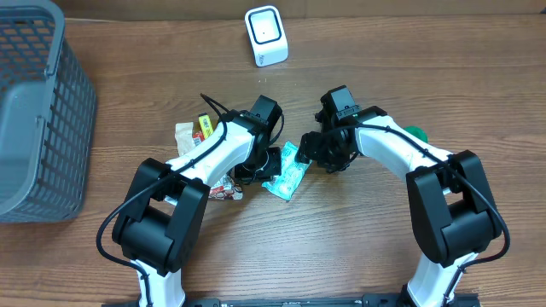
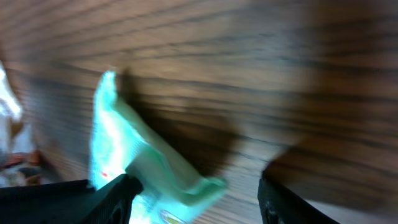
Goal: Scan the item barcode
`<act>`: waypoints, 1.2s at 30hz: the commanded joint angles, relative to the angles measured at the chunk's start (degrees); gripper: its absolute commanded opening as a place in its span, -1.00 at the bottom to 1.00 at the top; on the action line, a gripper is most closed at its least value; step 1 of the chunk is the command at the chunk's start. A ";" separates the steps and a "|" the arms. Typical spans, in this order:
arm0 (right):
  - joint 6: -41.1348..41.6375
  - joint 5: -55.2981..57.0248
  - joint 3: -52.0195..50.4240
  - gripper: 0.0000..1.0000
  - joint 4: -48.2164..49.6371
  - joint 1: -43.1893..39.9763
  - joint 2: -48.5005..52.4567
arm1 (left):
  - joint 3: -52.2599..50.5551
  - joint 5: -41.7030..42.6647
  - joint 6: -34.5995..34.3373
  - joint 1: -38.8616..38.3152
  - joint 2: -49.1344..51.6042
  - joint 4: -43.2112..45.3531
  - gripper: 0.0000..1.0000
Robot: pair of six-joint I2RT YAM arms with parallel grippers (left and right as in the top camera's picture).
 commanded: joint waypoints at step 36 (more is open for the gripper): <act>3.52 -12.79 -8.59 -0.87 12.28 -0.42 -0.24 | 3.80 -1.01 5.77 3.43 3.17 -2.97 -0.92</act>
